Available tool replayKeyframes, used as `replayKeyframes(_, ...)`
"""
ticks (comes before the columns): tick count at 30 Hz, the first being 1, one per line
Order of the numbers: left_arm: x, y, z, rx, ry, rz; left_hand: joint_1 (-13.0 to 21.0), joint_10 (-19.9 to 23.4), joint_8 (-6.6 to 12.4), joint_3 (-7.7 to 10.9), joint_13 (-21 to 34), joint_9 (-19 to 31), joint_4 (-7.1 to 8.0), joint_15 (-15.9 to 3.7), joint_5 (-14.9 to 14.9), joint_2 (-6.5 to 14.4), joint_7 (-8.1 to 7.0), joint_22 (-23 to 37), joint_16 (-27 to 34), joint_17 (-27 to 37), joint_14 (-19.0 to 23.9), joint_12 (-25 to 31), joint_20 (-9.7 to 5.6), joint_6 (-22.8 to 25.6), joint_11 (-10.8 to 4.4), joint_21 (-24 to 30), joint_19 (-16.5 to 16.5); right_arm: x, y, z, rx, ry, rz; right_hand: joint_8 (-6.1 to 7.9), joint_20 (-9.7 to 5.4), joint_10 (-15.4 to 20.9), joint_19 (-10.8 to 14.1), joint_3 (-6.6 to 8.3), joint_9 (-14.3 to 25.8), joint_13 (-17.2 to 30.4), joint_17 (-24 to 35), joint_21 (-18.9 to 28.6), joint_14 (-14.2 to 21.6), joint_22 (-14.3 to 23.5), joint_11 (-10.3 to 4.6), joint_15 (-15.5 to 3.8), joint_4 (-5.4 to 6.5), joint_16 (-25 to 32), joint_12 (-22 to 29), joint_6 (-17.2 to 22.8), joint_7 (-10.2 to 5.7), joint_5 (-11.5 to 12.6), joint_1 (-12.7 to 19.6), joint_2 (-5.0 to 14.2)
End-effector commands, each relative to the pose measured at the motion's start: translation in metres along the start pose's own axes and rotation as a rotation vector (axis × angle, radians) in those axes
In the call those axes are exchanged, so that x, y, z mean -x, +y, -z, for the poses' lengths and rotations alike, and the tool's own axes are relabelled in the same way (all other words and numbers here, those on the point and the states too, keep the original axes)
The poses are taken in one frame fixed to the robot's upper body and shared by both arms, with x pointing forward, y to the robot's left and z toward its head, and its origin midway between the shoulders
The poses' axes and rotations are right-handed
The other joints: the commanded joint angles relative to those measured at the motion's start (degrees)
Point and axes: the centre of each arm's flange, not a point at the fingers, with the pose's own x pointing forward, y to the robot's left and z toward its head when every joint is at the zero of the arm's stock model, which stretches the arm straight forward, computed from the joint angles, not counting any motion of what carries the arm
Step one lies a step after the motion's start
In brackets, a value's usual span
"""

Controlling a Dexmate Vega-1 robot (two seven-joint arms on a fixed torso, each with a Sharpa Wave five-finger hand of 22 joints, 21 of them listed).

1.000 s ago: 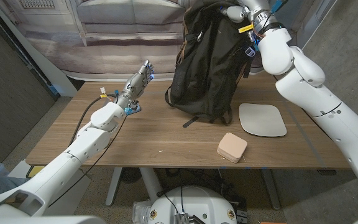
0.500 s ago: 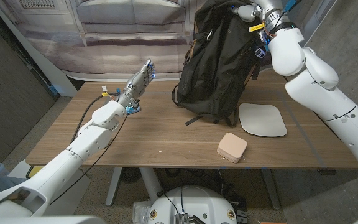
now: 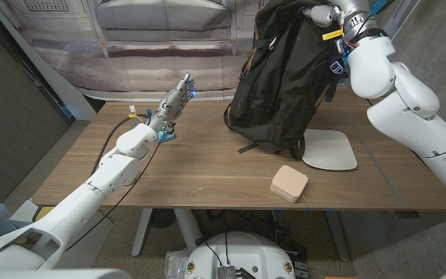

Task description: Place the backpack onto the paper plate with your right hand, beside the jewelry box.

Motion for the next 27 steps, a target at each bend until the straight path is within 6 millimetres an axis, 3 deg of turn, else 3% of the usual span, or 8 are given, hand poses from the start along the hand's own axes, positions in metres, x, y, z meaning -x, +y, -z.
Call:
replayKeyframes(1, -0.005, -0.003, -0.002, -0.002, -0.007, 0.006, 0.47, -0.26, -0.01, -0.34, 0.24, 0.25, 0.1, 0.16, -0.13, 0.39, 0.03, 0.23, -0.14, 0.31, -0.16, -0.03, -0.08, -0.07, 0.16, -0.03, -0.08, 0.014, -0.015, 0.007, 0.023, 0.025, 0.017, -0.19, -7.96, 0.64, -0.33, -0.45, 0.12, 0.28, 0.13, 0.67, 1.68, 0.03, -0.11, -7.82, -0.16, 0.46, -0.09, 0.45, -0.14, 0.37, 2.89, 2.12)
replayKeyframes(27, -0.017, -0.02, -0.006, -0.02, 0.008, 0.035, 0.58, -0.23, -0.01, -0.56, 0.24, 0.25, 0.12, 0.18, -0.17, 0.5, 0.02, 0.23, -0.14, 0.31, -0.17, -0.02, -0.11, -0.09, 0.08, -0.03, -0.1, 0.038, -0.045, 0.033, -0.043, -0.007, -0.074, -0.67, -7.96, 0.95, -1.11, -0.73, 0.43, 0.85, 0.15, 2.03, 1.55, -0.7, -0.27, -7.84, -0.12, 1.14, -1.04, 0.56, -0.34, 0.16, 2.99, 2.0)
